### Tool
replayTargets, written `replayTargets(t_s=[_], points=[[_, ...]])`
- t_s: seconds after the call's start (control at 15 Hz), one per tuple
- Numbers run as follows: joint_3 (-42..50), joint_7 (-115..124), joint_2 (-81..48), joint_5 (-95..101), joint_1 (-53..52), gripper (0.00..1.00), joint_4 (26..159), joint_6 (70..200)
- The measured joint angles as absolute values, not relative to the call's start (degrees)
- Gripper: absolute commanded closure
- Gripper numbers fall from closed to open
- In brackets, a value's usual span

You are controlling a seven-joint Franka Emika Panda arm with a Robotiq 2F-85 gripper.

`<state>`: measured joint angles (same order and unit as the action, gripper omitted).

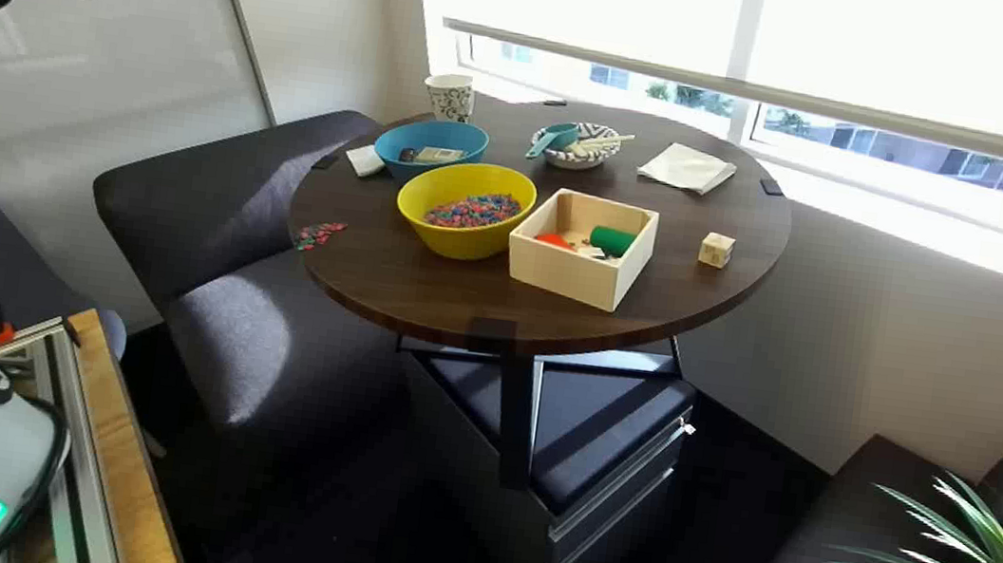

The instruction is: Pour the contents of the cup into the yellow bowl

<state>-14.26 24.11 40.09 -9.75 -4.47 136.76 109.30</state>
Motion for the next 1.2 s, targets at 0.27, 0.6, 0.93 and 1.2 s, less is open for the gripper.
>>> replayTargets(t_s=[0.27,0.6,0.93,1.2], points=[[-14.5,24.8,39.4,-9.5,-4.1,0.00,136.5,109.3],[-16.7,28.9,32.5,-8.7,-2.7,0.00,134.0,110.8],[-16.7,28.9,30.6,-8.7,-2.8,0.00,132.6,110.9],[-17.3,37.2,29.2,-7.9,-1.7,0.00,131.7,110.8]])
